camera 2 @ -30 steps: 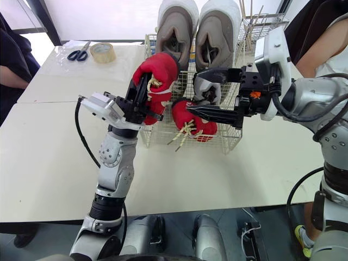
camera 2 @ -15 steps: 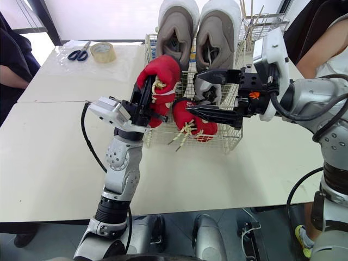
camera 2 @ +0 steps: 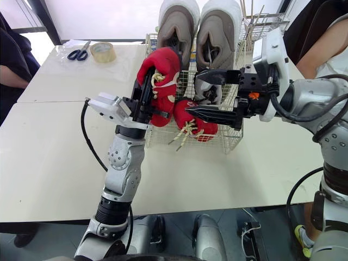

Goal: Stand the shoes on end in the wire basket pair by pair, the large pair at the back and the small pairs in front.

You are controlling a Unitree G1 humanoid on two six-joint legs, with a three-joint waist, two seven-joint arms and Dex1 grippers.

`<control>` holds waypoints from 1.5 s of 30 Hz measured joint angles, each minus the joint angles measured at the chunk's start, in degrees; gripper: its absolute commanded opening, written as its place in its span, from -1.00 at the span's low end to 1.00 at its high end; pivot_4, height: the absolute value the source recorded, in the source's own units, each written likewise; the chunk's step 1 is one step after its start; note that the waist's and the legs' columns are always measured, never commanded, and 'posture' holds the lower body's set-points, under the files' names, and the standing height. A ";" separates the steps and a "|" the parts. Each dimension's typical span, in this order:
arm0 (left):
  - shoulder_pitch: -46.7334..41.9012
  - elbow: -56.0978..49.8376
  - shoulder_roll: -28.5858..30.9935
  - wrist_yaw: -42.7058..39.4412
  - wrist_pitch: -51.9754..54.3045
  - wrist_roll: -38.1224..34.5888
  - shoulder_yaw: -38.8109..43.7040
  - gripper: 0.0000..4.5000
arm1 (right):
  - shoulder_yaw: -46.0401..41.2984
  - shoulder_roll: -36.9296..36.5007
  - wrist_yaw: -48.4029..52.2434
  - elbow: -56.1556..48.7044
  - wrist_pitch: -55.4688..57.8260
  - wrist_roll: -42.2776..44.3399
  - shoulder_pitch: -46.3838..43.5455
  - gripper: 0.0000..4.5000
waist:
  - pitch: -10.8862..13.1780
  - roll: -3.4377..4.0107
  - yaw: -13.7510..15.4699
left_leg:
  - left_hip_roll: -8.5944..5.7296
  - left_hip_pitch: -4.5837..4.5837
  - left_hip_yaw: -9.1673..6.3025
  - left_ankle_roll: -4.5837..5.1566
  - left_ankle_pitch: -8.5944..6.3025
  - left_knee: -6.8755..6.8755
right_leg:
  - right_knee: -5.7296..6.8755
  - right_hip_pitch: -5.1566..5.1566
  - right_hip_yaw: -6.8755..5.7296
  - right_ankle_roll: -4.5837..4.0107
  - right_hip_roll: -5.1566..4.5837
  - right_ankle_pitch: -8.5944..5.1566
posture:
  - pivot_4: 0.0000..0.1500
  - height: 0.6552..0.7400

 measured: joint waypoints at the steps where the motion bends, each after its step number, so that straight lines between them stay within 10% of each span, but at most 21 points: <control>1: 0.04 -0.17 0.00 0.14 0.28 -0.17 0.00 -0.98 | 0.31 0.00 0.11 0.06 -0.01 -0.03 -0.01 1.00 | 0.00 0.00 0.00 | 0.00 0.00 0.00 0.00 0.00 0.00 | 0.00 0.00 0.00 0.00 0.00 0.00 | 1.00 1.00; 45: 3.42 26.32 2.10 -0.01 -31.14 6.23 -2.38 -0.98 | 0.90 -0.17 1.31 1.50 1.10 -0.69 -2.33 1.00 | -0.51 0.69 -0.03 | -0.05 0.00 -0.08 0.15 -0.10 -0.01 | -0.24 0.11 -0.12 -0.05 -0.12 0.01 | 1.00 1.00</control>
